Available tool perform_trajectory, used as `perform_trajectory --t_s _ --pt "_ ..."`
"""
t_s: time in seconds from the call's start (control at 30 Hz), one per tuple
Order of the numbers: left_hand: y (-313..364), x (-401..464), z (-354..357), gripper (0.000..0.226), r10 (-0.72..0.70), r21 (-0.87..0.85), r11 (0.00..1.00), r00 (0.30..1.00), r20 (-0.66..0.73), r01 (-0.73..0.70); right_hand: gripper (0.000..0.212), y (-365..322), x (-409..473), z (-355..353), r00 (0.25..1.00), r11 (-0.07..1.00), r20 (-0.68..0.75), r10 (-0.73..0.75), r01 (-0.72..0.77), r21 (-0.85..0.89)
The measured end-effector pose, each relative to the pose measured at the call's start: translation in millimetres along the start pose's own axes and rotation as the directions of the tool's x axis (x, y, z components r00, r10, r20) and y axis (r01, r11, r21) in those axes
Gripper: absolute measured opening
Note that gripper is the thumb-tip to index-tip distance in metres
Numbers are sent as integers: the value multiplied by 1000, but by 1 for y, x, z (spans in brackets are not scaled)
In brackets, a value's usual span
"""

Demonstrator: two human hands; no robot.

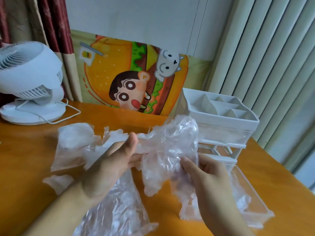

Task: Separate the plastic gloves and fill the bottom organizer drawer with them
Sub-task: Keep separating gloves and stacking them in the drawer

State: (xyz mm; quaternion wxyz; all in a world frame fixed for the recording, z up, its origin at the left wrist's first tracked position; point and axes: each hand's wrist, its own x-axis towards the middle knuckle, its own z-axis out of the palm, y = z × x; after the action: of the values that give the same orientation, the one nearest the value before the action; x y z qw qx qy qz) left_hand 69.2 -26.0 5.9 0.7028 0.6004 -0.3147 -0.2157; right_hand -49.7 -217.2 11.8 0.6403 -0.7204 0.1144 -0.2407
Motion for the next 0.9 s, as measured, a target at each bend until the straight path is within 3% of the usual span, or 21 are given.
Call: perform_trajectory --t_s 0.07,0.13,0.27,0.4,0.57,0.73,0.83,0.9 --pt "3 -6 12 76 -1 175 984 997 -80 15 23 2 0 -6 999 999 17 45 -45 14" --pt "4 -9 21 53 28 332 941 959 -281 70 23 3 1 -9 997 997 43 70 -71 25" --pt "-1 -7 23 12 122 383 921 887 -445 65 29 5 4 -14 996 998 64 58 -59 25" --pt "3 -10 26 14 141 335 942 898 -416 7 32 7 7 -23 999 999 38 34 -36 28" --pt "13 -11 16 22 -38 102 993 974 -222 62 30 9 9 -27 996 999 87 32 -30 -17" --pt "10 -12 22 11 82 230 973 950 -300 -11 24 2 4 -27 961 998 278 -3 19 -52" --pt "7 -13 28 13 56 194 981 983 -176 -21 36 0 4 -25 914 970 404 32 -125 207" --pt "5 -13 30 14 17 180 984 996 -90 0 31 1 5 -21 921 930 387 41 -176 321"
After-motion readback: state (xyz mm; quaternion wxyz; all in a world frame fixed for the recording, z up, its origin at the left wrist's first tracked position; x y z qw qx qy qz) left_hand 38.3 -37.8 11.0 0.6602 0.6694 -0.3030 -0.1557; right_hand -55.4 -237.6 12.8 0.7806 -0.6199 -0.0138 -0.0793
